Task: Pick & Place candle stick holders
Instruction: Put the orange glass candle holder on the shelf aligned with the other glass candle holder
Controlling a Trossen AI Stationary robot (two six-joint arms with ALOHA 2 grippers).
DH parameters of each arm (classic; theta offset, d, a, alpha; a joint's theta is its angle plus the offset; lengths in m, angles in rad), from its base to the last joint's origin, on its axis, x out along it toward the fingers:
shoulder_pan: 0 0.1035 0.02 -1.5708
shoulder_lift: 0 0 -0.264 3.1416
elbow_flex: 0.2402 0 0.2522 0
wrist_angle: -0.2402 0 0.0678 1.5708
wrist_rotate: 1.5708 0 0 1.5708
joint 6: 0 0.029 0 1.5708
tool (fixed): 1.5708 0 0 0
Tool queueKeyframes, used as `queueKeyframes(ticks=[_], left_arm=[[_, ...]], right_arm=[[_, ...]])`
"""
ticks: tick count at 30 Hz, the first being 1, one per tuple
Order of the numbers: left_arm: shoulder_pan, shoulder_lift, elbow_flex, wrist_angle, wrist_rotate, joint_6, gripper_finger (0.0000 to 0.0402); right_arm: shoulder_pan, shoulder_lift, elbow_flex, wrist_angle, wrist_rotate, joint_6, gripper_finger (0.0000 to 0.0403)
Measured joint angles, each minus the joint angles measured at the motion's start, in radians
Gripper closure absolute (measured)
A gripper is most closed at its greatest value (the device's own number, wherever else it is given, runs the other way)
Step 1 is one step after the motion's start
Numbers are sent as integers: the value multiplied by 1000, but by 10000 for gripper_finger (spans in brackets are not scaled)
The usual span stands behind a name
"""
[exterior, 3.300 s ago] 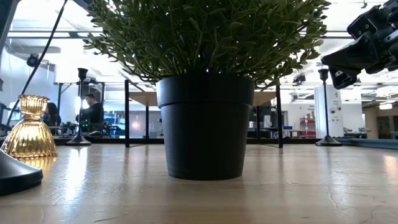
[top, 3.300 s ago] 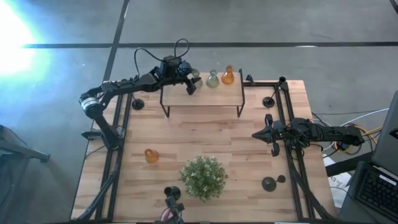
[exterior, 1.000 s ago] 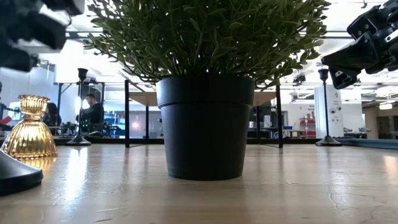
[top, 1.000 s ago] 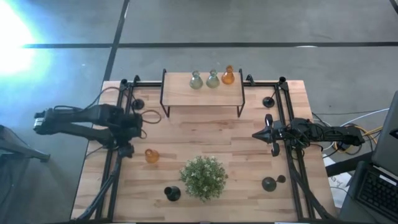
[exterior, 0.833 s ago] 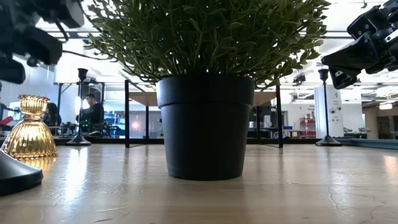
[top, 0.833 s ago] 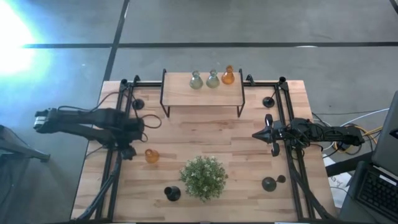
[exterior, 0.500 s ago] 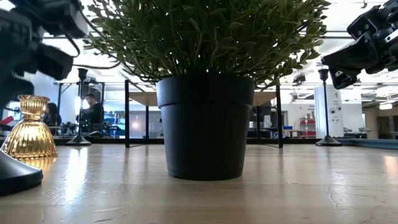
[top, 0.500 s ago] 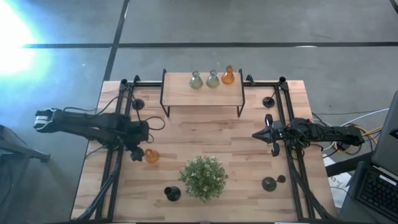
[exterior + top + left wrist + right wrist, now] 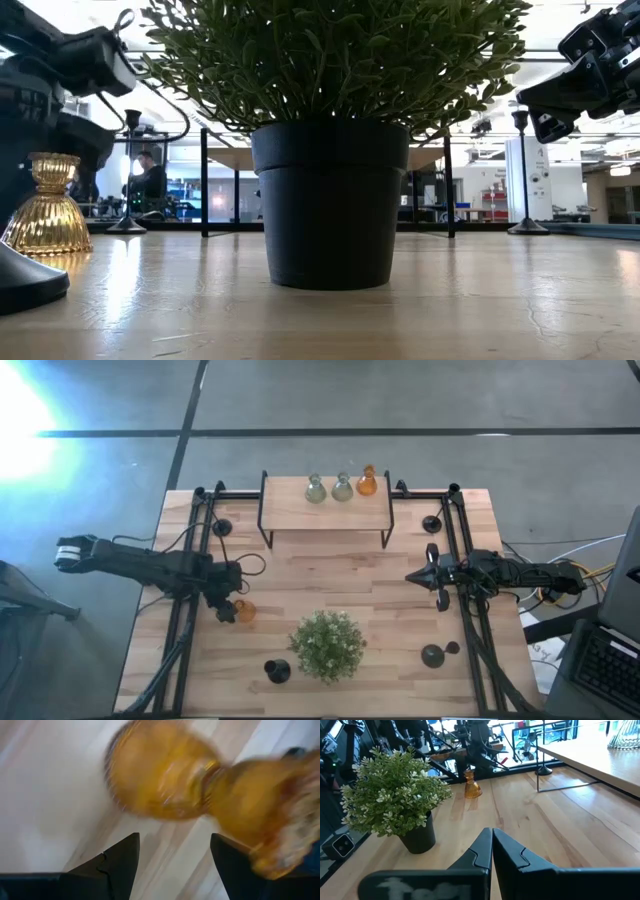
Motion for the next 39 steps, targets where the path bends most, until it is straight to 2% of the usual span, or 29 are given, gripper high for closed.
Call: queueKeyframes(ticks=[11,14,25,32,39], left_arm=[[0,1,-3,200,-144,37,154],[0,1,-10,272,-178,90,154],[0,1,-11,314,-353,256,154],[0,25,-11,411,-357,403,154],[0,121,-11,470,-355,397,150]], right_arm=[[0,0,0,0,0,0,394],[0,0,0,0,0,0,394],[0,0,0,0,0,0,394],[0,0,0,0,0,0,394],[0,0,0,0,0,0,394]])
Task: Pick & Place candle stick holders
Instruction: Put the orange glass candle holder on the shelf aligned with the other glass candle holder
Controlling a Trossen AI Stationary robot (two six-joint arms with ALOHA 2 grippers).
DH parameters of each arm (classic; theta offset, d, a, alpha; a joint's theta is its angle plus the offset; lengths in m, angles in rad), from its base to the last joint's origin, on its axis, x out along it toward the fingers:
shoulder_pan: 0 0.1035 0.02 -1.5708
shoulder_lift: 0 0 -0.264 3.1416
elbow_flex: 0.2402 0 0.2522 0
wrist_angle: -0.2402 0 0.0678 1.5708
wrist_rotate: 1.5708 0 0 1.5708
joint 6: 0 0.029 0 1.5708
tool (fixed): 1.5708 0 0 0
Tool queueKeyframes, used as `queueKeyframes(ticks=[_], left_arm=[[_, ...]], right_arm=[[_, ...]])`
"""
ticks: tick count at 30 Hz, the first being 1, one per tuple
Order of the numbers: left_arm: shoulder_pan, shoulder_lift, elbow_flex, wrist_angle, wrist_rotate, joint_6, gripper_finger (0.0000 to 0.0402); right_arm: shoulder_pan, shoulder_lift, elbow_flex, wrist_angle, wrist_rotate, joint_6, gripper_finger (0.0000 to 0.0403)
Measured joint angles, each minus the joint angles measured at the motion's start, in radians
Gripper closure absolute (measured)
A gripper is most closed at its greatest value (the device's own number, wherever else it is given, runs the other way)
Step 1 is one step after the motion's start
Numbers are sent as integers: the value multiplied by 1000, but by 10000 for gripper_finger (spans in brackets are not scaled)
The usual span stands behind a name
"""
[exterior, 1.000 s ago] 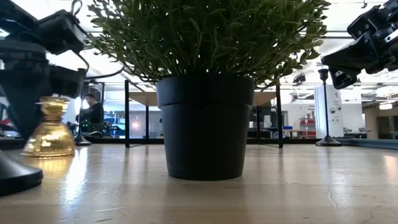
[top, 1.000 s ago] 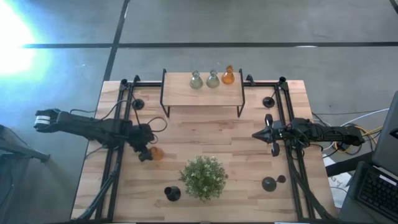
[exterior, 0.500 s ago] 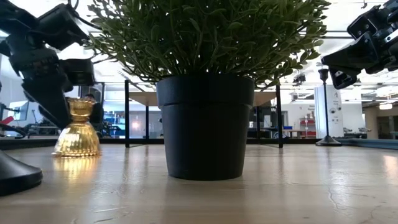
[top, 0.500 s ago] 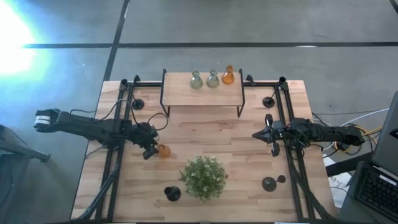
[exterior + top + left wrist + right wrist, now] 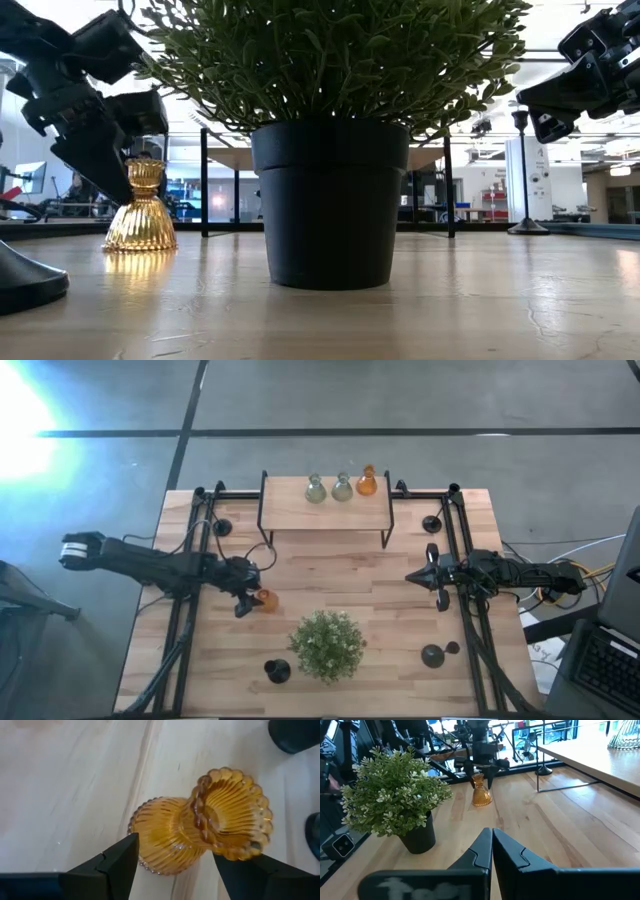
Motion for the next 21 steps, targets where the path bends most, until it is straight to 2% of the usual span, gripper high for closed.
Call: queueKeyframes(ticks=[5,12,17,21], left_arm=[[-1,58,0,89,6,-43,120],[0,98,0,122,22,-75,68],[0,102,0,194,18,-88,58],[0,102,0,248,14,-34,61]], right_arm=[[0,0,0,0,0,0,394],[0,0,0,0,0,0,394],[0,0,0,0,0,0,394],[0,0,0,0,0,0,394]])
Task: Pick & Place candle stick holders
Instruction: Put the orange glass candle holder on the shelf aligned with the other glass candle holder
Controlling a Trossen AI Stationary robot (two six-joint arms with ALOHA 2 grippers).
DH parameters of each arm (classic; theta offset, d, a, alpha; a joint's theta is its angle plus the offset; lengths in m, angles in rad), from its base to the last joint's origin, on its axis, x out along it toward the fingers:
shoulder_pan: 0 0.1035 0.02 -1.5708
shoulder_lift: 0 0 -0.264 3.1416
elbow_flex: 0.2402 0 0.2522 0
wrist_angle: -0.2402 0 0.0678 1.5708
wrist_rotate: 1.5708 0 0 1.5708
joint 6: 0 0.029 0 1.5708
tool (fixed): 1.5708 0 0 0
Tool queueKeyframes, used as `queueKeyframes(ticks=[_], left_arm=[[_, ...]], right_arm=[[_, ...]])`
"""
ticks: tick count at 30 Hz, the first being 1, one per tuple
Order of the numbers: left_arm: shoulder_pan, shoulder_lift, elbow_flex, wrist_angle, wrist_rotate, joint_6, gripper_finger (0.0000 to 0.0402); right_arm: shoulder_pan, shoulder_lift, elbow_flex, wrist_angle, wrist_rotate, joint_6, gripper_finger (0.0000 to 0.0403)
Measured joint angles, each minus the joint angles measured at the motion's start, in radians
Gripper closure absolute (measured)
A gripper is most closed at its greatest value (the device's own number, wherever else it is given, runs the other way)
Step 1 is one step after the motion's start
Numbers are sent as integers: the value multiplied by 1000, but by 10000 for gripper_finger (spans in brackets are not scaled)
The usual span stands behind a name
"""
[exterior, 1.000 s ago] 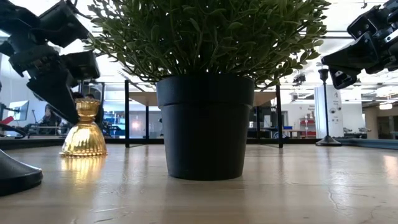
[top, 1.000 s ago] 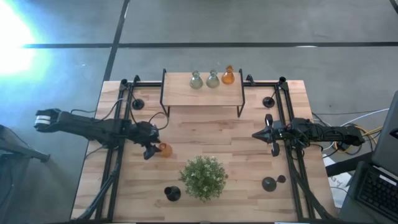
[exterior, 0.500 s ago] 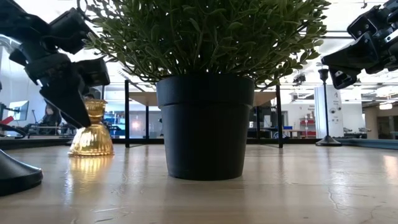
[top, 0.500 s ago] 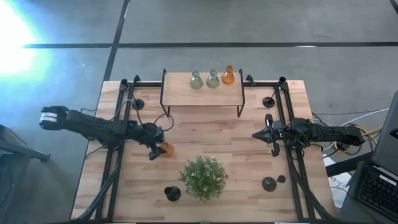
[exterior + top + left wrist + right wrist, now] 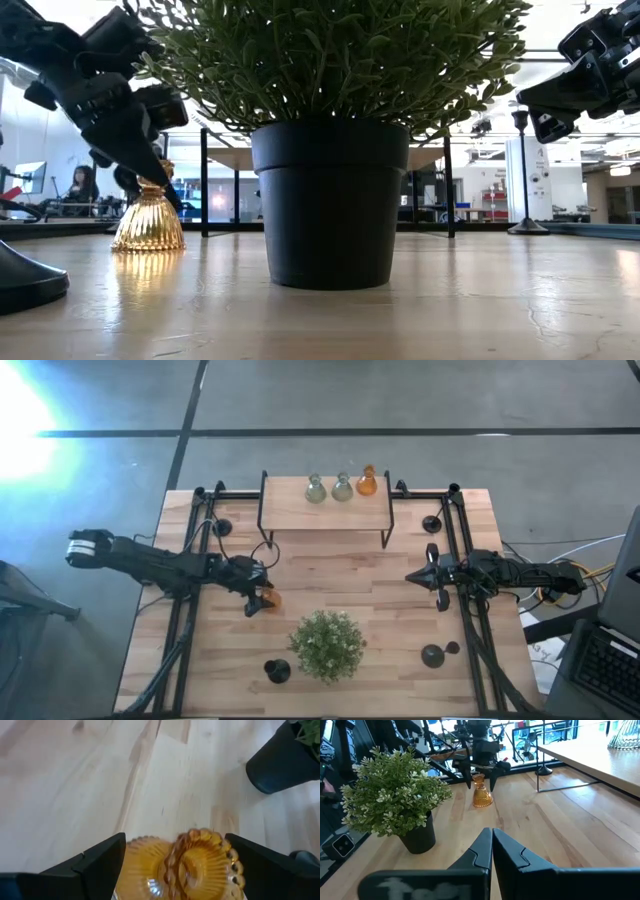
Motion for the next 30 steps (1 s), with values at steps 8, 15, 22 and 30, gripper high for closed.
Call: queueKeyframes(ticks=[8,15,22,30], left_arm=[[1,0,0,2,-20,65,71],[1,-2,0,-26,4,70,86],[0,-1,0,-26,0,70,106],[0,-1,0,-23,-29,75,176]], right_arm=[[0,0,0,0,0,0,394],[0,0,0,0,0,0,394],[0,0,0,0,0,0,394],[0,0,0,0,0,0,394]])
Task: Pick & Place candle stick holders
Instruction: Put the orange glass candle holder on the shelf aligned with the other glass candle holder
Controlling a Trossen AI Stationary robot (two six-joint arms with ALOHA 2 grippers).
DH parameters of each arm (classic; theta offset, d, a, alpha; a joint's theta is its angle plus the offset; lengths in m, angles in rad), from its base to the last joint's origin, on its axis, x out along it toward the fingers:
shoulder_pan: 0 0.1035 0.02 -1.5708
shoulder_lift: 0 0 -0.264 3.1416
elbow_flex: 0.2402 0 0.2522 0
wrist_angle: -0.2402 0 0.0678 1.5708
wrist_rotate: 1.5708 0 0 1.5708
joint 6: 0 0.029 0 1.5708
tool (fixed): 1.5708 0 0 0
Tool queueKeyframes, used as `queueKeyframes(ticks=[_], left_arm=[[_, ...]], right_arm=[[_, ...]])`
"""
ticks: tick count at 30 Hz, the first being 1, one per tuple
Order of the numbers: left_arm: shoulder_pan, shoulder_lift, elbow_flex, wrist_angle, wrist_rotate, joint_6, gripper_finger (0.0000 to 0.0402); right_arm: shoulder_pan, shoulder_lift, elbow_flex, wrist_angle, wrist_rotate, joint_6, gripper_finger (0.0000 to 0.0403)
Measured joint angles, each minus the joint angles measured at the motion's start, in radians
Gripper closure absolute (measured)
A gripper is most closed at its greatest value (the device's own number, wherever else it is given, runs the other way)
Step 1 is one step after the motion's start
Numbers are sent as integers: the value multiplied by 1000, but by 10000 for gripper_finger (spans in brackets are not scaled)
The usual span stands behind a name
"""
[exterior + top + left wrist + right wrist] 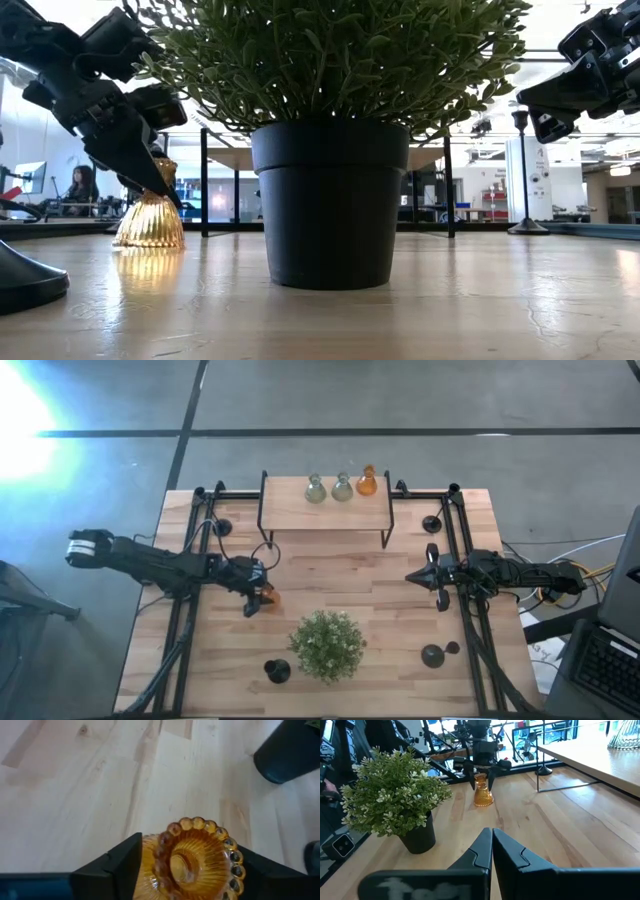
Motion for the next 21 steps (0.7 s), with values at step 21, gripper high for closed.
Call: queueKeyframes(ticks=[21], left_arm=[[0,1,0,104,-150,-58,269]], right_arm=[[0,0,0,0,0,0,394]])
